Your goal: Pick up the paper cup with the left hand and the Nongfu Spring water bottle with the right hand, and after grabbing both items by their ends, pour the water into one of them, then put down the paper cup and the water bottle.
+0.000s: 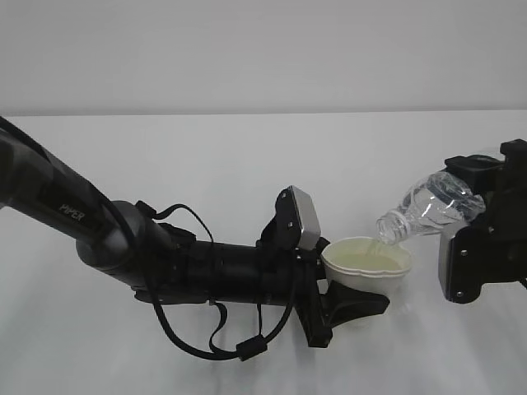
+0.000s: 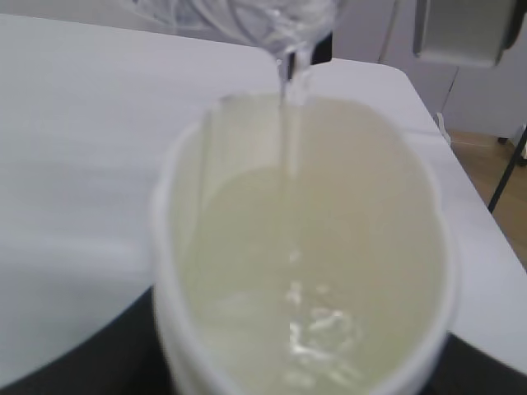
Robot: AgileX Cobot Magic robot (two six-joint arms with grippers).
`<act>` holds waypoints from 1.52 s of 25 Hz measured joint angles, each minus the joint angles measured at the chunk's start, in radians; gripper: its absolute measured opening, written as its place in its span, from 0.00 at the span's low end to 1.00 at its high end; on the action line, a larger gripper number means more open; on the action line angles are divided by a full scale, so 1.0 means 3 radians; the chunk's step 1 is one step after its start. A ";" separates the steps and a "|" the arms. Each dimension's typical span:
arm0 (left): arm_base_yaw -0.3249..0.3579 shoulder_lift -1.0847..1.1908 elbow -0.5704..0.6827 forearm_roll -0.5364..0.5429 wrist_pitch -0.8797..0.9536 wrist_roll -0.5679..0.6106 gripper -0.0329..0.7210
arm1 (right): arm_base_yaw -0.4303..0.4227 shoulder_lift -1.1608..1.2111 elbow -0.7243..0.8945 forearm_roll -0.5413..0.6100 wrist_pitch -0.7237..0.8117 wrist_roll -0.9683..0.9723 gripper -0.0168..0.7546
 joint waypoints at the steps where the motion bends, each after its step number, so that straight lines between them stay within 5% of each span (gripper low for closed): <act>1: 0.0000 0.0000 0.0000 0.0000 0.0000 0.0000 0.56 | 0.0000 0.0000 0.0000 0.0000 0.0000 0.0000 0.52; 38: 0.0000 0.0008 0.0000 -0.0008 0.0007 0.0000 0.56 | 0.0013 0.0000 0.0000 -0.0002 0.0000 0.0146 0.52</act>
